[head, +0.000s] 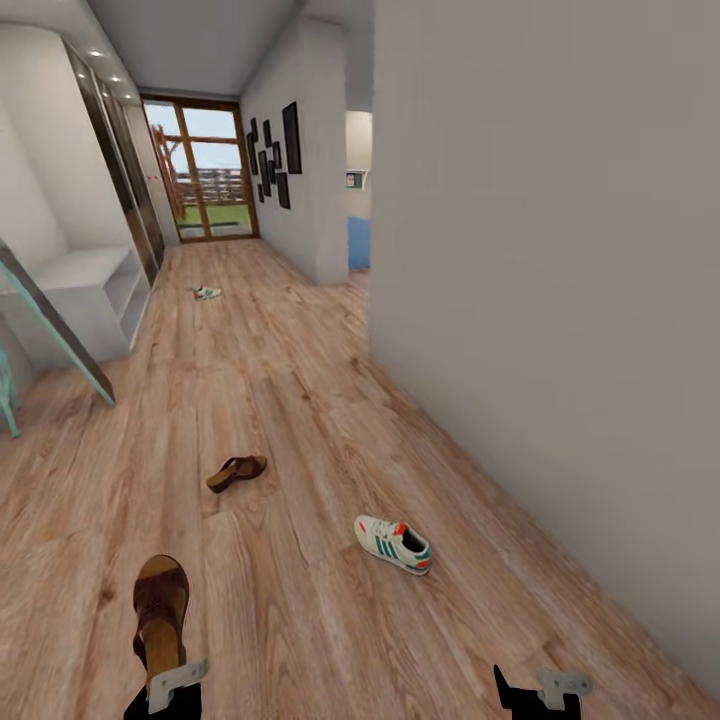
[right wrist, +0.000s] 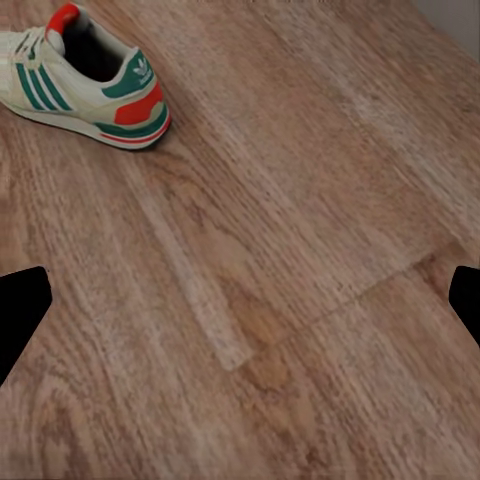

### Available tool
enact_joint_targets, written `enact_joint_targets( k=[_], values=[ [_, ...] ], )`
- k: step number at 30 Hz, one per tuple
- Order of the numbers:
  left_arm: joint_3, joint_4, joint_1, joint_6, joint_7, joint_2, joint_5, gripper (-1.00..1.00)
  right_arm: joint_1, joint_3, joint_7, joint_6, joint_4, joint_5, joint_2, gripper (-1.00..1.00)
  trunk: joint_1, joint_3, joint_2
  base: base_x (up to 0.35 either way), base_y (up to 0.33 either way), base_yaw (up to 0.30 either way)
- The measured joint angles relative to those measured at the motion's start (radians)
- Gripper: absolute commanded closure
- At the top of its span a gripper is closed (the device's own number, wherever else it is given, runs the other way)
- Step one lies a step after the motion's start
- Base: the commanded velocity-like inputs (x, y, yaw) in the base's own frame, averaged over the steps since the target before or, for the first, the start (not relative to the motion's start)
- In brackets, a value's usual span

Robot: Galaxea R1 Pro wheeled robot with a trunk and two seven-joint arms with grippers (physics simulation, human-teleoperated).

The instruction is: Pick up the two gym shoes and the two sandals from the corridor floor and place them onto the hallstand (shoe rack) in the corridor, making sure they are on the rack and not on the floor. Arrange them so the two gym shoes are next to each other and the two sandals are next to each other.

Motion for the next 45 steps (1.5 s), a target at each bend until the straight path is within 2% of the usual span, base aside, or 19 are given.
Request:
enact_joint_targets(
  k=[18,24,45],
  values=[
    [0.001,0.0,0.0,-0.001,0.0,0.0,0.0,1.0,0.0,-0.001,0.0,0.0,-0.003,0.0,0.0,-1.0,0.0,0.0,0.0,0.0,-0.221,0.259],
    [0.001,0.0,0.0,-0.001,0.0,0.001,0.0,1.0,0.0,0.0,0.001,0.0,-0.003,0.001,-0.002,-1.0,0.0,0.0,0.0,0.0,-0.155,0.046],
    [0.003,0.0,0.0,0.0,0.0,0.001,0.0,1.0,0.0,0.0,0.002,0.0,-0.004,0.001,-0.003,-1.0,0.0,0.0,0.0,0.0,-0.006,0.005]
  ],
)
